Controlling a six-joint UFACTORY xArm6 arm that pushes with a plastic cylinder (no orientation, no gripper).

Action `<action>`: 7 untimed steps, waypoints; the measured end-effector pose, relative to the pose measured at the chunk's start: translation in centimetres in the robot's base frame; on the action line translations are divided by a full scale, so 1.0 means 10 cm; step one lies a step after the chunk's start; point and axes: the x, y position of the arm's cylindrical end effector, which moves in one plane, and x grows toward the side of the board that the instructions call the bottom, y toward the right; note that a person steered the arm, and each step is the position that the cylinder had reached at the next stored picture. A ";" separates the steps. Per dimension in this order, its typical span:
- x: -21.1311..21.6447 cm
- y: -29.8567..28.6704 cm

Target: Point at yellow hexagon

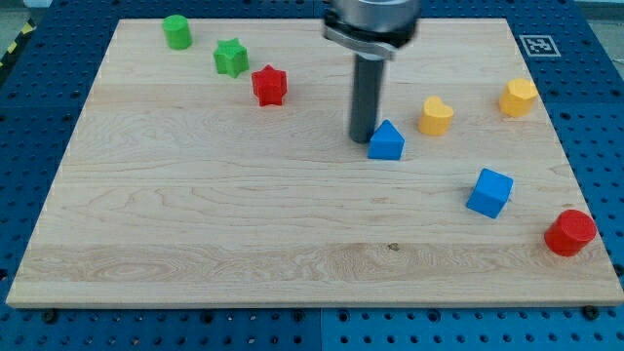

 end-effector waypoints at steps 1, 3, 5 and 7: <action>0.11 0.40; 0.11 0.24; -0.39 -0.12; -0.80 0.57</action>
